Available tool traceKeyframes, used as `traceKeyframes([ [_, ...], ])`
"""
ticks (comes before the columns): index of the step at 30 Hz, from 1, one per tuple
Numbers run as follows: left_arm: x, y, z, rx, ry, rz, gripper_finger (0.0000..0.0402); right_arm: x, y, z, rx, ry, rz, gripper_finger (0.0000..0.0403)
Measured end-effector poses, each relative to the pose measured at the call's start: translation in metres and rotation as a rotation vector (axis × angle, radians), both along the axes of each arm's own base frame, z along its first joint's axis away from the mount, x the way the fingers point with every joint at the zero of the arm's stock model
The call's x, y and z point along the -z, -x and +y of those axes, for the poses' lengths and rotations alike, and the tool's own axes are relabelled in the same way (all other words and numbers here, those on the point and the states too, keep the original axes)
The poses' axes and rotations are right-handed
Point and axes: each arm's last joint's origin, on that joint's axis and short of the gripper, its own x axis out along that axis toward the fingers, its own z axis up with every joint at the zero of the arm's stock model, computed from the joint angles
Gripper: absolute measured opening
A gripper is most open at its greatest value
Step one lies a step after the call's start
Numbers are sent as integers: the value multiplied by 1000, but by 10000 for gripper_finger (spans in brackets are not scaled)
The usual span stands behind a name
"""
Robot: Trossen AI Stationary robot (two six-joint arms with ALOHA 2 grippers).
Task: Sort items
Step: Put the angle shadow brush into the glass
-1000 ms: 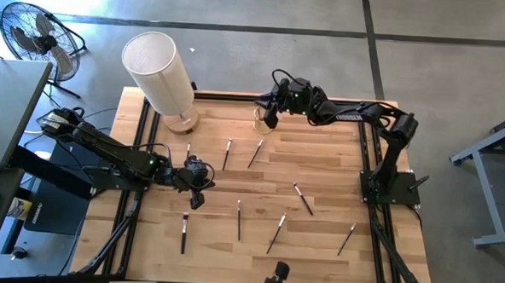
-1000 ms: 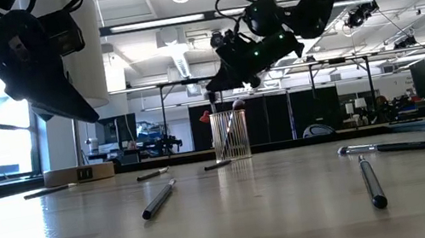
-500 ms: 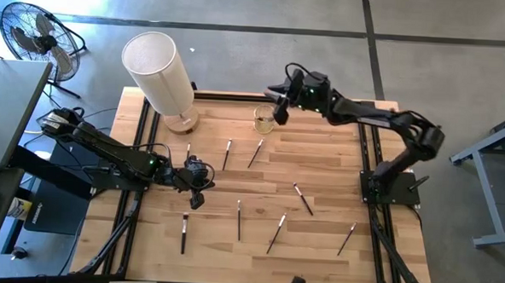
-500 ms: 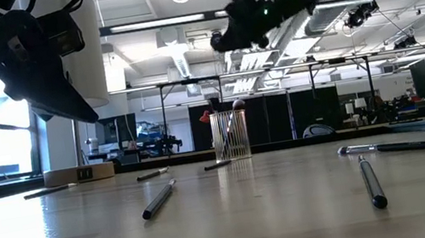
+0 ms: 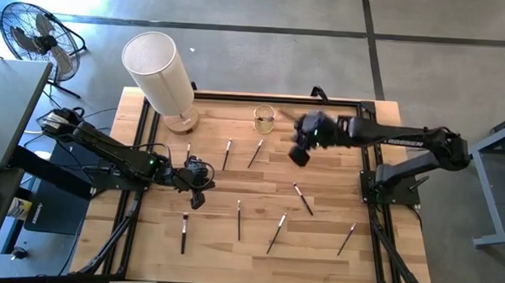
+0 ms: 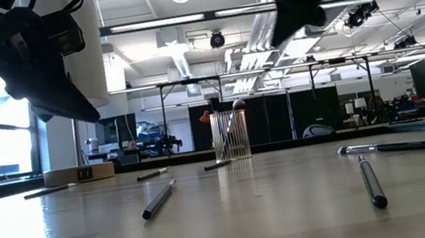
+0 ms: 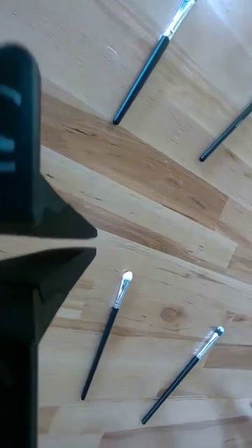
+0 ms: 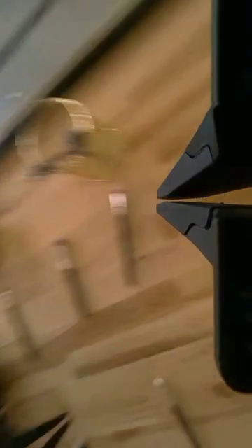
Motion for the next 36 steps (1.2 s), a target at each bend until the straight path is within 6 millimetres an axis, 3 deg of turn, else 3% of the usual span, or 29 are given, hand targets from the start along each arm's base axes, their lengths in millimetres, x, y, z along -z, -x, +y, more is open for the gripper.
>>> traceKeyframes([
  [8,0,-5,1,-75,-23,-48,166,22,12,63,128,-65,204,5],
  [12,-13,-12,0,-117,-30,-120,182,47,25,82,147,-48,209,2],
  [15,-27,-21,-1,-194,-71,-134,184,75,38,92,149,-134,193,1],
  [20,-51,-39,-1,-297,-146,-64,184,104,63,93,132,-220,237,1],
  [26,-74,-79,18,-425,-16,94,184,120,98,85,113,-261,255,1],
  [31,-72,-103,53,-601,146,269,184,126,121,80,54,-276,217,1],
  [36,-55,-111,91,-681,298,368,184,126,133,78,-23,-272,163,1],
])
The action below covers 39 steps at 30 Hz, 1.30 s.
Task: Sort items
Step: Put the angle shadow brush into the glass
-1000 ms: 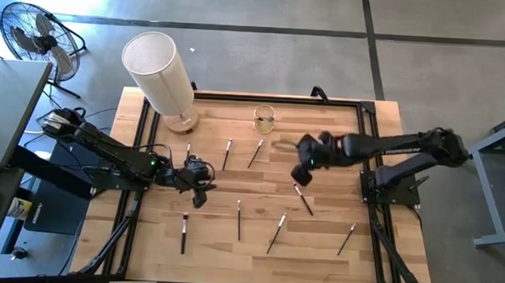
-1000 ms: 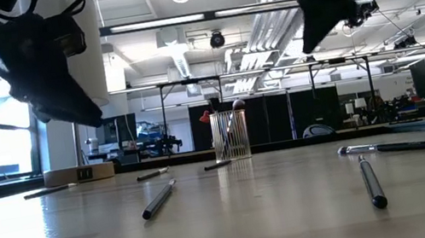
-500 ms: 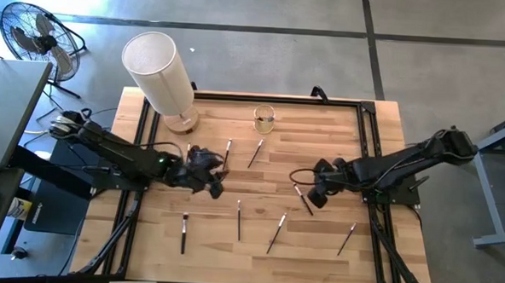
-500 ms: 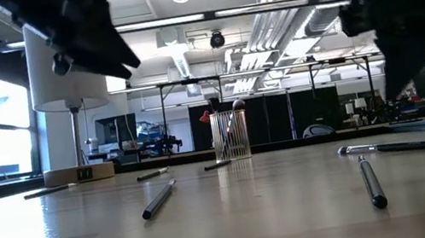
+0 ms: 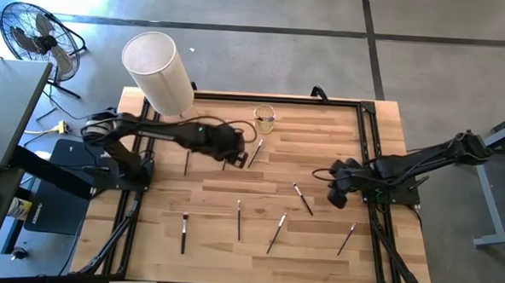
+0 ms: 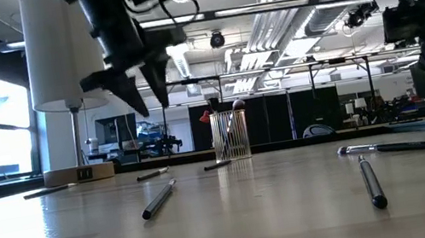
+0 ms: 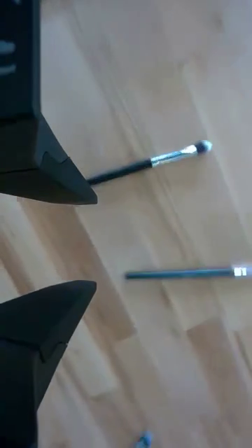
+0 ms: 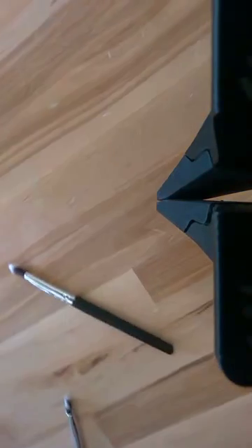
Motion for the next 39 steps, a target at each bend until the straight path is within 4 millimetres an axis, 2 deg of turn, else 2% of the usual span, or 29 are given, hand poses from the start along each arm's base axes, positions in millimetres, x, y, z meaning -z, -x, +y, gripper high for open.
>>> traceKeyframes([
  [7,27,-8,42,-107,61,42,184,-5,3,-1,-73,21,-50,1],
  [16,51,-18,68,-141,-30,79,184,-5,3,0,-35,-4,-56,2],
  [19,60,-19,72,-124,-70,118,184,-6,2,0,-20,-14,-69,1],
  [28,68,-26,81,-96,-201,142,184,-8,-1,-1,55,-1,-112,1],
  [32,74,-27,85,-79,-179,147,184,-8,-1,-2,77,1,-120,1],
  [36,91,-28,85,-68,-141,196,184,-8,-2,-2,105,-14,-130,2],
  [39,97,-32,85,-65,-138,189,184,-9,-2,-2,108,-16,-132,2],
])
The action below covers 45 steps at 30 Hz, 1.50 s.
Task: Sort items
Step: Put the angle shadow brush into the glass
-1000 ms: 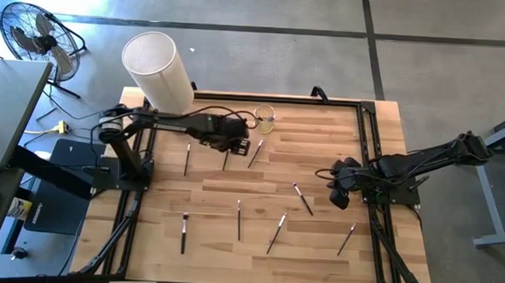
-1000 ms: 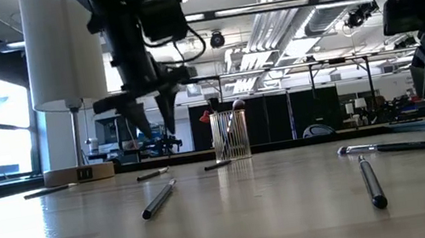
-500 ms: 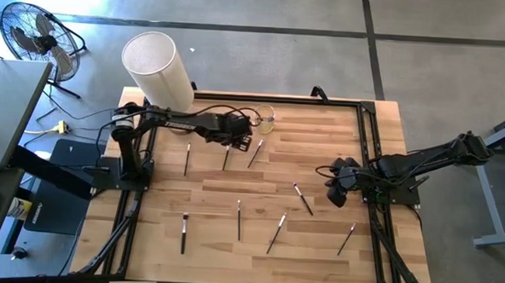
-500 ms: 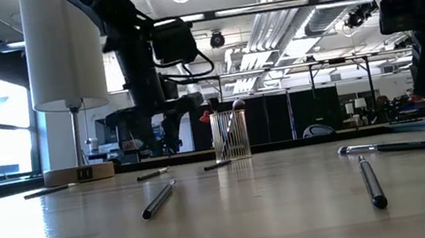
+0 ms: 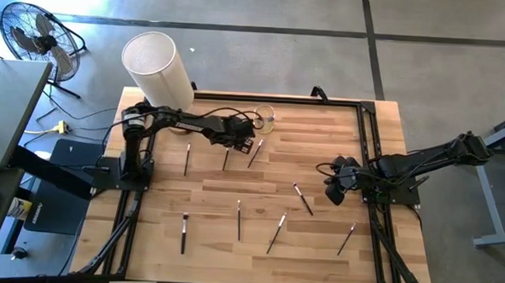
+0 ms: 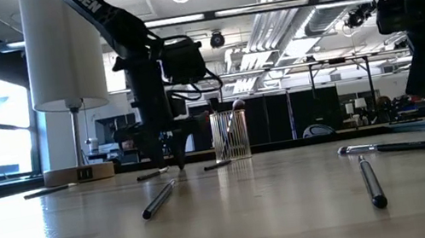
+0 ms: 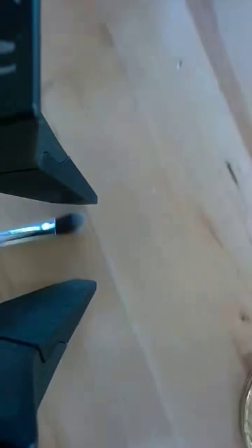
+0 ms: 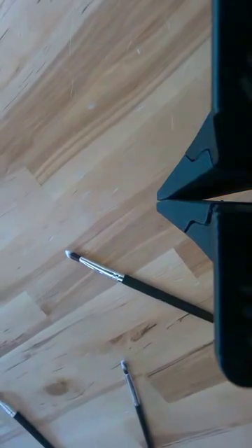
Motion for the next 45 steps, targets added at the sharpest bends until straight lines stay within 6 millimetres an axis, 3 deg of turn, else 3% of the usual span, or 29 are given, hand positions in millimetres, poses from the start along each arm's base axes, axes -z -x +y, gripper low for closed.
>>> traceKeyframes([
  [9,2,-1,0,-38,26,-21,177,0,0,0,4,-2,-3,1],
  [13,2,0,-1,-36,65,-29,136,0,0,0,7,3,-5,3],
  [20,3,1,-2,-33,95,-13,16,0,0,0,6,4,-6,2],
  [26,-2,0,-5,-8,134,-7,3,-1,-1,0,-6,10,-15,1],
  [29,-9,-4,-16,43,155,9,2,-1,-2,0,-15,15,-22,3],
  [37,-60,-24,-61,193,54,-132,1,-2,-2,1,-39,23,-25,4],
  [42,-106,-38,-86,312,-83,-429,1,-2,-3,1,-68,41,-31,1],
  [45,-129,-49,-82,392,-198,-623,0,-2,-4,1,-70,43,-35,3],
])
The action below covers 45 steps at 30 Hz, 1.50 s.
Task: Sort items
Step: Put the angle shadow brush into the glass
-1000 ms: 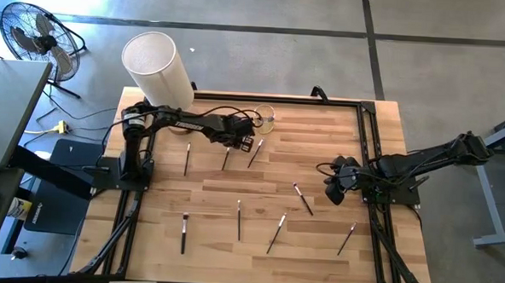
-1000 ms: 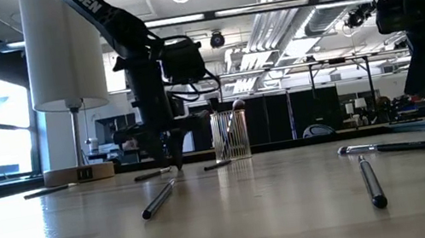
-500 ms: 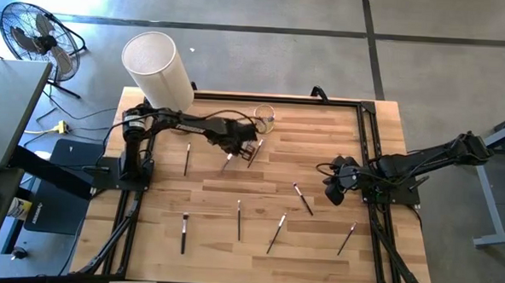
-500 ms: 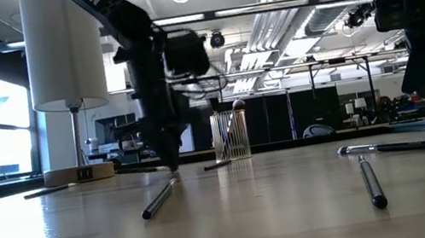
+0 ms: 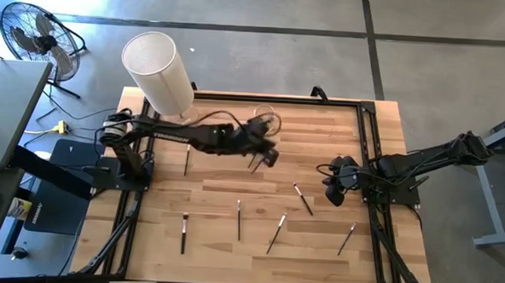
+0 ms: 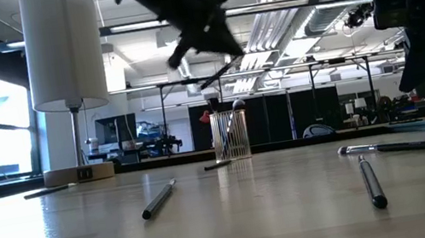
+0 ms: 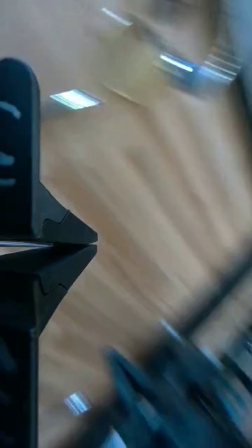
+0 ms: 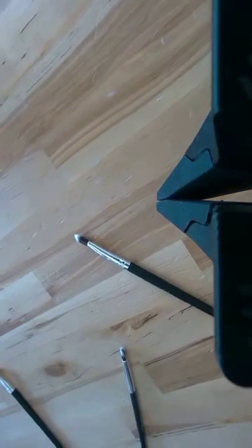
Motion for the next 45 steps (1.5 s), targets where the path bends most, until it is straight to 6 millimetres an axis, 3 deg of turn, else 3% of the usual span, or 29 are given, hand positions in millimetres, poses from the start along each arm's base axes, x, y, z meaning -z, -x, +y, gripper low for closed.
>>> traceKeyframes([
  [6,-42,-13,25,177,-176,-409,0,0,0,0,-15,10,-2,1],
  [8,-45,-15,36,206,-283,-465,0,0,0,0,-14,10,-3,2],
  [12,-35,-17,55,244,-402,-403,0,0,0,0,-15,11,-3,1],
  [16,-40,-12,70,237,-461,-417,0,0,0,0,-11,15,-3,2],
  [22,-47,-10,75,154,-673,-374,0,0,0,-1,-1,28,-6,2],
  [30,-5,14,74,-74,-766,-463,0,0,0,-1,-1,28,-6,2],
  [35,12,33,88,-164,-800,-505,0,0,0,-1,0,28,-7,1],
  [45,39,22,112,-156,-766,-462,0,0,0,-1,25,22,-10,1],
])
